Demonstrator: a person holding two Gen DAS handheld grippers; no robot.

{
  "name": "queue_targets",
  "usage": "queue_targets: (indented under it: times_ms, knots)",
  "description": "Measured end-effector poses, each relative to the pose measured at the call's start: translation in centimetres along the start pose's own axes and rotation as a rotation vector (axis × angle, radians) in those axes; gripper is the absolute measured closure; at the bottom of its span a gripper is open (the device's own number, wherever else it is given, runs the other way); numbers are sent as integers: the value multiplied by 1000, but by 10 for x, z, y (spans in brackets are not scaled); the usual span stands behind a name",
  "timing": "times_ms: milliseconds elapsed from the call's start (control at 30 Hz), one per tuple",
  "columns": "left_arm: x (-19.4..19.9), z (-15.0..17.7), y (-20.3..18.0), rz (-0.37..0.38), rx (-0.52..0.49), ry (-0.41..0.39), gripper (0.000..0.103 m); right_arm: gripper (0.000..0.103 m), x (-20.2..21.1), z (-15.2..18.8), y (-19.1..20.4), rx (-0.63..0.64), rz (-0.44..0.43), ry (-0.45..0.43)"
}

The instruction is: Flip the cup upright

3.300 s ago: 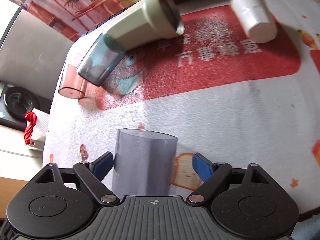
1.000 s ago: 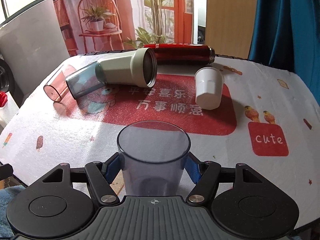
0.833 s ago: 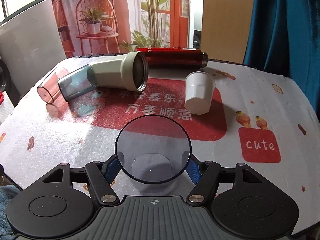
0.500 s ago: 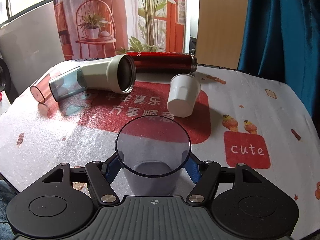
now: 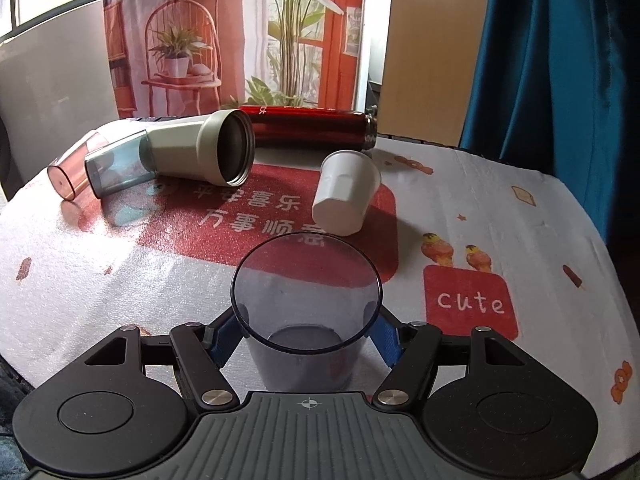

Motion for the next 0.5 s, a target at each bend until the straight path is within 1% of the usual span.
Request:
queue_targets:
  times_ms: [33,67,100,167,233,300,400,500]
  knots:
    - [1,0,-1,4,-1,-1,6,38,0,-1,-1,-4,-2,0]
    - [1,1,-1,7,-4,-2,6,35,0,-1,-1,-6,-3,4]
    - [2,1,-2,8,-7,-3,6,29,1,-2,-1,-5,-5,7]
    - [4,1,-3,7,-13,-8,6,19,3,-2,0,-2,-6,14]
    - [6,0,-4,2,-23,-16,6,15,9,-2,0,8,0,6]
    - [8,-1,-6,8,-31,-19,6,8,13,-1,-1,13,15,6]
    - [14,-1,-11,17,-42,-16,4,3,21,1,-4,1,19,13]
    - [22,-3,-19,10,-75,-20,0,0,33,4,-8,-21,20,22]
Point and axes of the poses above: each gripper's, at about its wrist camera, not at the fingertips, and x roughly against the way its jaws point, y to its left, z to its underside, the point moved 9 cm from there along -x, roughly the way its jaws point, and after that the axes turned 13 degrees about y, right-handed, at the moved point
